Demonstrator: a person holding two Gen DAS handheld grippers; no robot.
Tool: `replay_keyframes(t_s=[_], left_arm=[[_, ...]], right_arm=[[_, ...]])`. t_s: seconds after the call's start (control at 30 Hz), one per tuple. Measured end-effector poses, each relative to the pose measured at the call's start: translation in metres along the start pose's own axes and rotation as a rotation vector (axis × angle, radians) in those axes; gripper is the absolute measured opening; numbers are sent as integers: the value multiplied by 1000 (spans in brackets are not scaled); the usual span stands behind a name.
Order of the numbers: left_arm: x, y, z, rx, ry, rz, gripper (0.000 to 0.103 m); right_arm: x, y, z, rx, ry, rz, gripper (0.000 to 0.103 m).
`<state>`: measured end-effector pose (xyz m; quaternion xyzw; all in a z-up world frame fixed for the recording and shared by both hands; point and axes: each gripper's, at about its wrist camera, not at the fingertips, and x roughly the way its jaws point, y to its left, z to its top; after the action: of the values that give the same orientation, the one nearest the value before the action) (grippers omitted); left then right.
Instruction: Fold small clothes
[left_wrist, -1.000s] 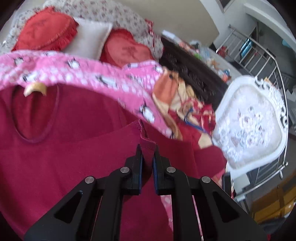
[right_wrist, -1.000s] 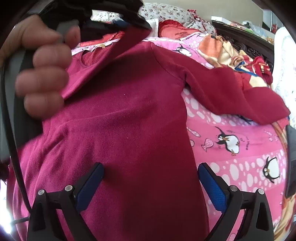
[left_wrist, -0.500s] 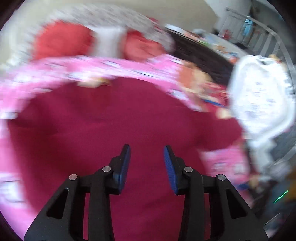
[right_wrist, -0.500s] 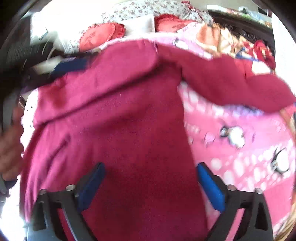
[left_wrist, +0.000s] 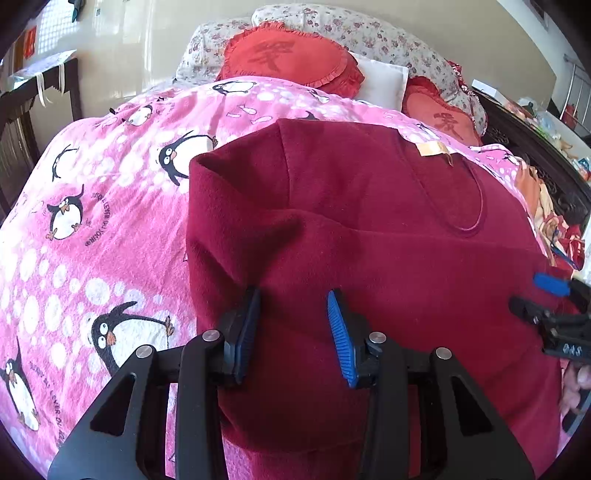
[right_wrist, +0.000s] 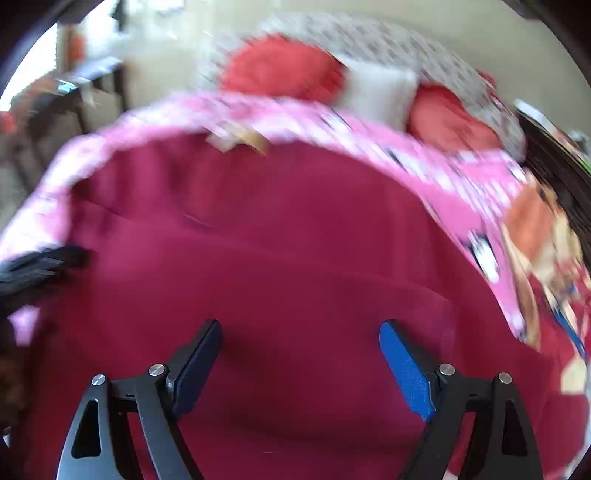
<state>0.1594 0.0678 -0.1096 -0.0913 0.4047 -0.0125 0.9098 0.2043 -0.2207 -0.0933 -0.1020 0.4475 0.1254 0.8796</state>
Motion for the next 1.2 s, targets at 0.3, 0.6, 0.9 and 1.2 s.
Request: replay_keyframes(t_s=[0.3, 0.6, 0.9, 1.2], left_arm=[[-10, -1, -4, 27, 57, -4, 55], [-11, -22, -20, 105, 10, 57, 71], [-18, -2, -19, 10, -28, -53, 71], [-16, -10, -19, 39, -17, -11, 71]], right_arm=[[-25, 16, -21, 6, -12, -92, 84], [-7, 27, -47, 92, -2, -65, 102], [-51, 32, -5, 89, -101, -125, 92], [20, 39, 23, 42, 0, -8, 100]])
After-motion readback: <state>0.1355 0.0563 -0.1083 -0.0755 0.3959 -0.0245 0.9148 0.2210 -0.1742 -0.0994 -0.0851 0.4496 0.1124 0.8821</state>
